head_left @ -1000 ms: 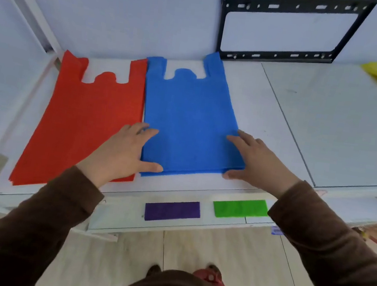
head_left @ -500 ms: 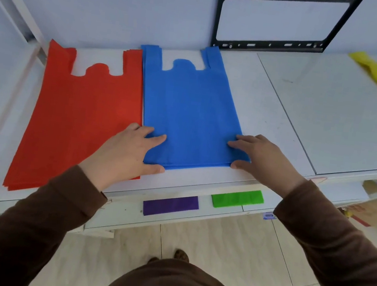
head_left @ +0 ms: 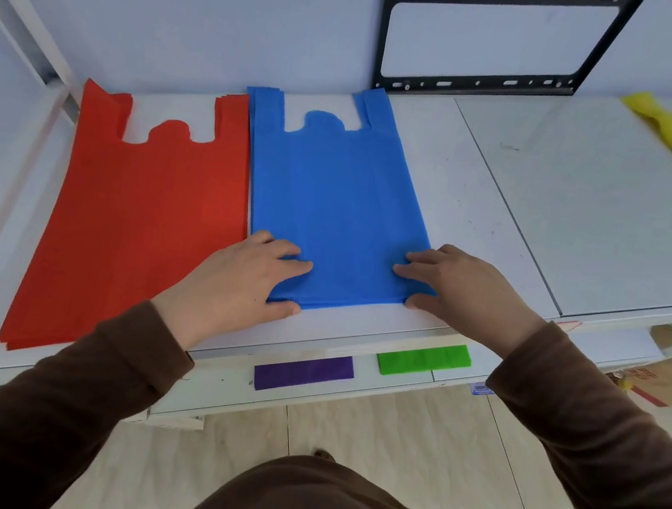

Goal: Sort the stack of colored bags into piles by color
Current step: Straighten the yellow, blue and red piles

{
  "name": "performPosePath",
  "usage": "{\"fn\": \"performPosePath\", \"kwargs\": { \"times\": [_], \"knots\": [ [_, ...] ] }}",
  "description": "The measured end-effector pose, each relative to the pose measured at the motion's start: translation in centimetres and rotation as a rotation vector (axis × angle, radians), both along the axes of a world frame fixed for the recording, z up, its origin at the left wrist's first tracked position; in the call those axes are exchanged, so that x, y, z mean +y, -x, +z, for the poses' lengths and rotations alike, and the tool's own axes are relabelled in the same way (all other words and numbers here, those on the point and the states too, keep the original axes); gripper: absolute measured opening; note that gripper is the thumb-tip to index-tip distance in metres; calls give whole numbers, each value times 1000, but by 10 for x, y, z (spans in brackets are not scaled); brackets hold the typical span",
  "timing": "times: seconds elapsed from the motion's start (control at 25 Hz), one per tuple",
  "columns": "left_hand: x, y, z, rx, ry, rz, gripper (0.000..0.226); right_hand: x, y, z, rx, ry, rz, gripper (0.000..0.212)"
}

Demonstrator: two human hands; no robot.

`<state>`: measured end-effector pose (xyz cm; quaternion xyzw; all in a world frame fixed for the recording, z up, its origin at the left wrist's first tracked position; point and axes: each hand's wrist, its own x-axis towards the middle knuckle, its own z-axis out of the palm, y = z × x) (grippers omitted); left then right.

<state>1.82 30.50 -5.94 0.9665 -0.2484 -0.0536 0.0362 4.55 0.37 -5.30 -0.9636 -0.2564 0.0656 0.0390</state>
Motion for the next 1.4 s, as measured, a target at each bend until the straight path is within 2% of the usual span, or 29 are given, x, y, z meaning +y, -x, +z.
{"fn": "performPosePath", "kwargs": {
  "times": [0.32, 0.48, 0.56, 0.68, 0.8, 0.92, 1.04, 1.12, 1.24, 1.4],
  "knots": [
    [-2, -6, 2, -9, -19, -4, 60, -4, -8, -2, -22, -20, 61, 43],
    [2, -3, 9, 100, 57, 35, 67, 3, -10, 5, -19, 1, 64, 46],
    [19, -2, 21, 60, 131, 113, 64, 21, -15, 16, -63, -106, 50, 45],
    [70, 2, 39, -69, 86, 276, 57, 72, -18, 31, -75, -339, 66, 38],
    [136, 22, 41, -112, 80, 441, 51, 131, -5, 30, -29, -396, 138, 37],
    [182, 51, 26, -132, -8, 655, 42, 182, 5, 12, -43, -371, 129, 33],
    [201, 63, 10, -38, 33, 837, 27, 223, 5, -1, -58, -273, -13, 32],
    [208, 65, 3, -32, 130, 814, 24, 242, 7, -6, -80, -193, -88, 35],
    [212, 65, 1, -43, 210, 758, 27, 252, 11, -12, -107, -203, -200, 37],
    [215, 56, 3, -58, 85, 734, 32, 255, 16, -14, -119, -186, -240, 37]
  ]
}}
